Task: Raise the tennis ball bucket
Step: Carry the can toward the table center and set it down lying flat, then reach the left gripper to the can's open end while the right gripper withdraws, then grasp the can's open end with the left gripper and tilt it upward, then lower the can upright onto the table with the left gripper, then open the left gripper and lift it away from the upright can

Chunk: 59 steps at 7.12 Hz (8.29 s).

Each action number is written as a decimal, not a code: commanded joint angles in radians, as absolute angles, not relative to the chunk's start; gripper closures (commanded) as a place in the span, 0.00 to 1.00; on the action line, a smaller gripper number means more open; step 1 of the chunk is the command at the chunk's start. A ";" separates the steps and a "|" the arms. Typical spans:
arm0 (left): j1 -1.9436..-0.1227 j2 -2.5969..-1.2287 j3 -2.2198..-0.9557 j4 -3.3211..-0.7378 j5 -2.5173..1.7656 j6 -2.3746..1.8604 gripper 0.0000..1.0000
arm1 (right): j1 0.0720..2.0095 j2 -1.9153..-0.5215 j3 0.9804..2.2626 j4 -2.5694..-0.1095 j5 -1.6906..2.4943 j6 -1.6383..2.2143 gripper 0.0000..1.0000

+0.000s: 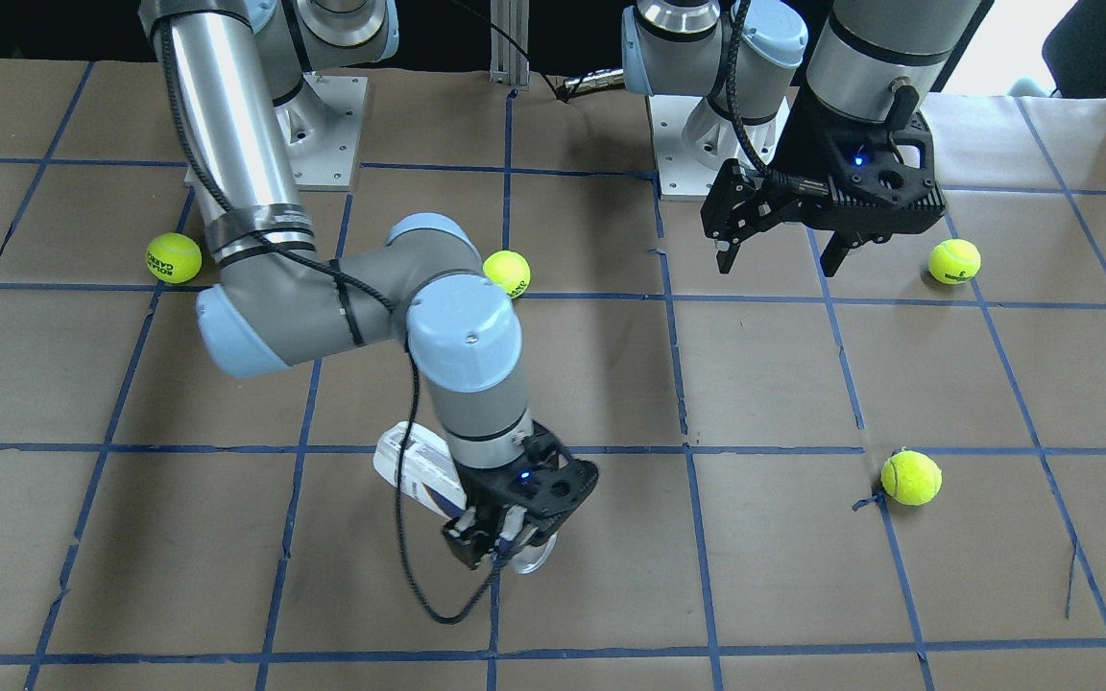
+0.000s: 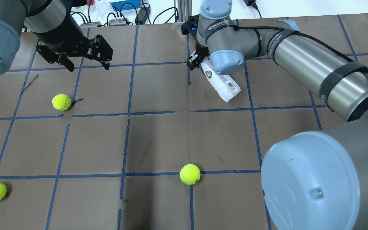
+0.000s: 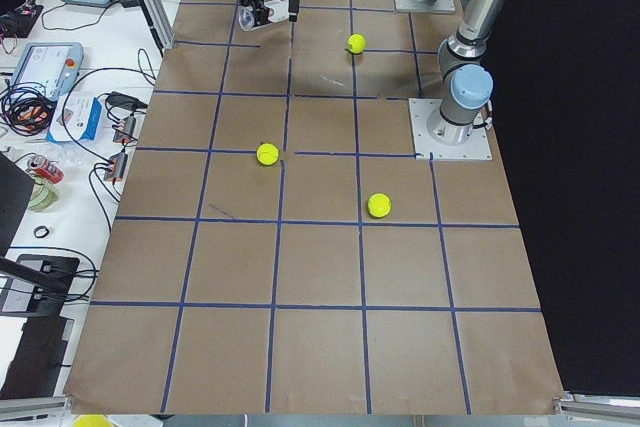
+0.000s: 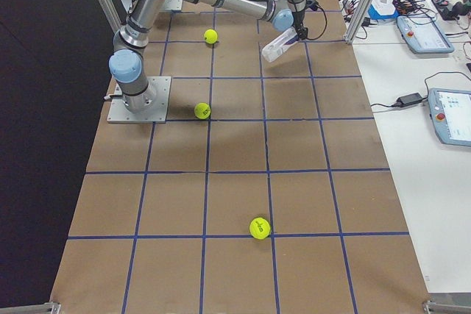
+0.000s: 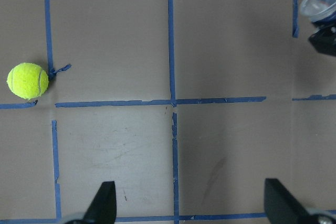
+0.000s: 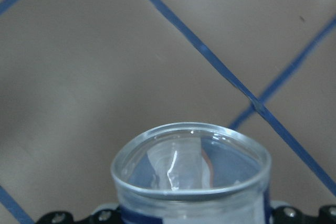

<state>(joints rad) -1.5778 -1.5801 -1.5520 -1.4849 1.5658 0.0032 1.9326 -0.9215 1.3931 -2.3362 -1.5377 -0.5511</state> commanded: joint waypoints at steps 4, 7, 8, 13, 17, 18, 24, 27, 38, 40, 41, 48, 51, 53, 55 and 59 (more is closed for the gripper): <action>-1.577 -1.580 -1.552 -1.485 1.565 0.006 0.00 | 2.158 -0.885 1.492 -2.572 -1.600 -0.960 0.52; -1.578 -1.580 -1.559 -1.485 1.566 0.005 0.00 | 2.155 -0.897 1.543 -2.589 -1.566 -0.944 0.00; -1.578 -1.578 -1.560 -1.485 1.566 0.005 0.00 | 2.131 -0.938 1.552 -2.588 -1.571 -0.837 0.00; -1.569 -1.594 -1.594 -1.471 1.482 -0.003 0.00 | 1.828 -1.132 1.552 -2.267 -1.554 -0.744 0.00; -1.373 -1.746 -1.712 -1.312 1.163 0.040 0.00 | 1.724 -1.325 1.562 -1.932 -1.568 -0.557 0.00; -1.370 -1.858 -1.683 -1.213 1.094 0.046 0.00 | 1.711 -1.354 1.562 -1.872 -1.571 -0.543 0.00; -1.322 -2.318 -1.426 -1.026 0.781 0.103 0.00 | 1.614 -1.454 1.555 -1.711 -1.572 -0.201 0.00; -1.327 -2.313 -1.512 -1.032 0.664 0.107 0.02 | 1.608 -1.483 1.555 -1.605 -1.571 -0.046 0.00; -1.477 -1.936 -1.583 -1.114 0.848 -0.173 0.99 | 1.511 -1.516 1.494 -1.454 -1.552 -0.060 0.00; -1.610 -1.937 -1.385 -1.275 1.174 -0.166 0.99 | 1.511 -1.514 1.500 -1.457 -1.552 -0.054 0.00; -1.662 -1.950 -1.291 -1.383 1.368 -0.120 1.00 | 1.509 -1.513 1.494 -1.459 -1.552 -0.055 0.00; -1.839 -1.991 -1.343 -1.393 1.651 -0.066 0.98 | 1.502 -1.513 1.503 -1.466 -1.552 -0.060 0.00; -1.841 -2.013 -1.367 -1.387 1.646 -0.066 0.80 | 1.511 -1.516 1.503 -1.468 -1.549 -0.054 0.00; -1.842 -2.013 -1.364 -1.374 1.647 -0.063 0.49 | 1.547 -1.516 1.505 -1.543 -1.532 -0.055 0.00; -1.833 -1.961 -1.344 -1.368 1.638 -0.063 0.08 | 1.578 -1.513 1.528 -1.560 -1.529 -0.066 0.00; -1.662 -1.740 -1.405 -1.506 1.528 -0.037 0.01 | 1.571 -1.552 1.551 -1.609 -1.529 -0.140 0.00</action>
<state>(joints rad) -1.7271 -1.8209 -1.3709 -1.4641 1.5682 -0.0505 1.5704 -1.5453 1.5491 -1.5975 -1.5244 -0.1442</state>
